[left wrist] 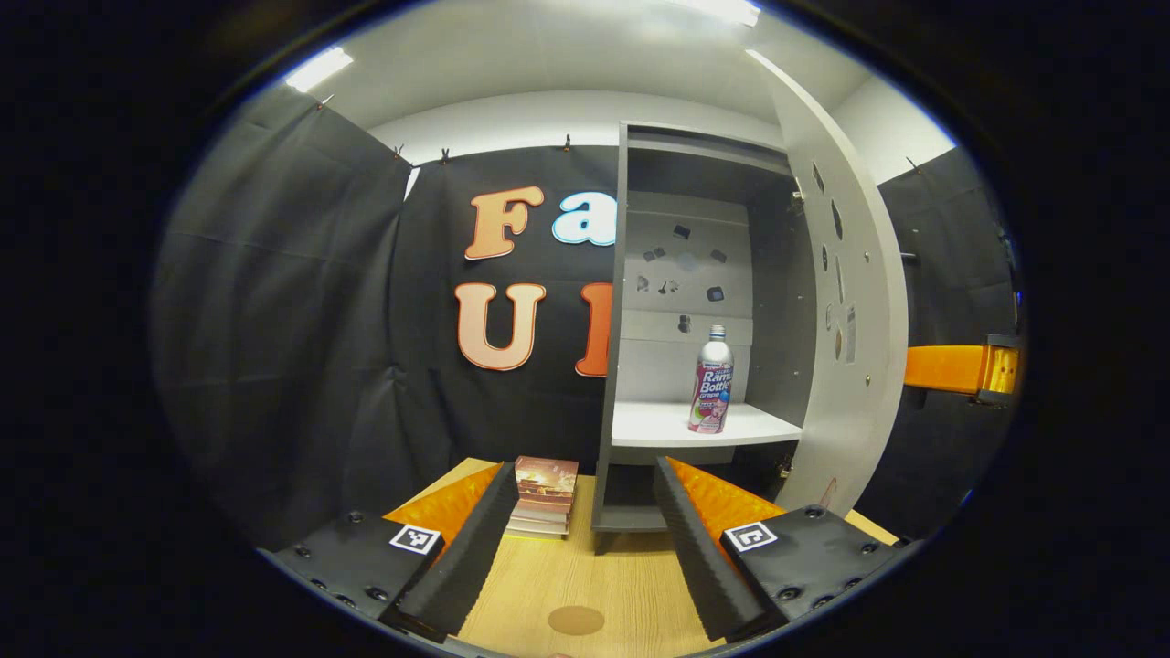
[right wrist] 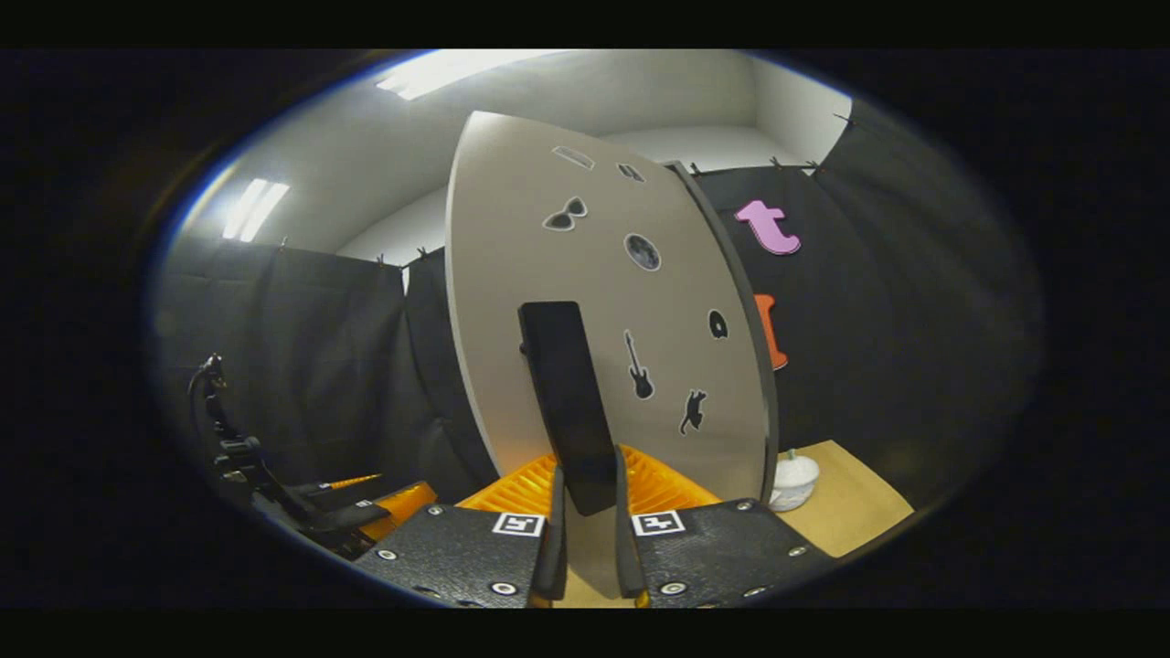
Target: Open the cabinet door with the right hand, grasp the bottle in the cabinet with the left hand and place it on the coaster, then close the cabinet door with the right hand.
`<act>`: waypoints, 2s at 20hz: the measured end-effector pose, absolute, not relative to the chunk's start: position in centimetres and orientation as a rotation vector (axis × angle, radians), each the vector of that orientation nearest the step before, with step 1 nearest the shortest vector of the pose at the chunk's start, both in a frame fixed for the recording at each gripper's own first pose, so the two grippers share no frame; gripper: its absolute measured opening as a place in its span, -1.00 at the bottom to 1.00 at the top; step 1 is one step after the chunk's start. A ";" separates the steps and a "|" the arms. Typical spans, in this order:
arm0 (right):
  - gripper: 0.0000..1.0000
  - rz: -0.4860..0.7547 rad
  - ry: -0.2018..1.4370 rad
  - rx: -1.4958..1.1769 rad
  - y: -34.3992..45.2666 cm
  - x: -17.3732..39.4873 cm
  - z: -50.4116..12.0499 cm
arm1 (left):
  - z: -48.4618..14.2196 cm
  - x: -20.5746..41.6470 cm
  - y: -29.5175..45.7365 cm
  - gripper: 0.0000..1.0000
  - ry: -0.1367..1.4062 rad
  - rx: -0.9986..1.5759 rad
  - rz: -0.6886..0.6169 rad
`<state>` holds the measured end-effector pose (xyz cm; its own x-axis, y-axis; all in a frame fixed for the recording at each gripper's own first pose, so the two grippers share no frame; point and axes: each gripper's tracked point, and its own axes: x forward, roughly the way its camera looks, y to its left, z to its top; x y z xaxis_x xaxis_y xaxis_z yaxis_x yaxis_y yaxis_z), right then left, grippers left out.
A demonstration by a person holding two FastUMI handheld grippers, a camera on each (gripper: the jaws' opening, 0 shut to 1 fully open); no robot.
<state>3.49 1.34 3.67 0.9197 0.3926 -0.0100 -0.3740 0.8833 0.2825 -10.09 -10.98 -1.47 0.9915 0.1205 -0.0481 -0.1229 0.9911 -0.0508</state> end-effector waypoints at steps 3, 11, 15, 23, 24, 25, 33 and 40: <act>-0.43 0.399 0.060 0.244 0.2 3.1 3.6 | -1.5 -10.0 -12.3 0.90 0.038 -0.066 0.117; -0.33 0.145 0.022 0.100 -6.7 4.1 3.8 | -0.6 -8.0 -16.2 0.92 0.018 -0.058 0.049; -0.45 -0.046 -0.008 -0.061 -12.7 4.0 4.1 | -0.5 -7.2 -18.9 0.90 0.008 -0.050 -0.004; -0.51 -0.021 -0.001 0.078 -16.1 4.1 3.2 | -0.2 -6.8 -22.4 0.94 0.005 -0.040 -0.067; -0.36 -0.028 0.004 0.059 -16.2 4.0 3.0 | -0.1 -6.6 -22.5 0.90 0.005 -0.041 -0.071; -0.44 -0.037 0.009 0.045 -15.9 3.8 3.0 | -0.2 -6.6 -22.6 0.94 0.005 -0.043 -0.074; -0.41 -0.062 0.068 0.078 -14.7 -1.4 1.5 | 0.1 -6.1 -22.3 0.94 -0.002 -0.020 -0.101; -0.33 0.027 0.098 0.073 -7.9 -2.5 0.0 | 0.5 -3.2 -23.7 0.97 -0.043 0.004 -0.143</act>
<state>-2.47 -7.91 0.00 0.9948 0.0303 -0.0969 -0.0231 0.9970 0.0739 -3.22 -23.68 0.48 0.9889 -0.1421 0.0423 0.1420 0.9899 0.0067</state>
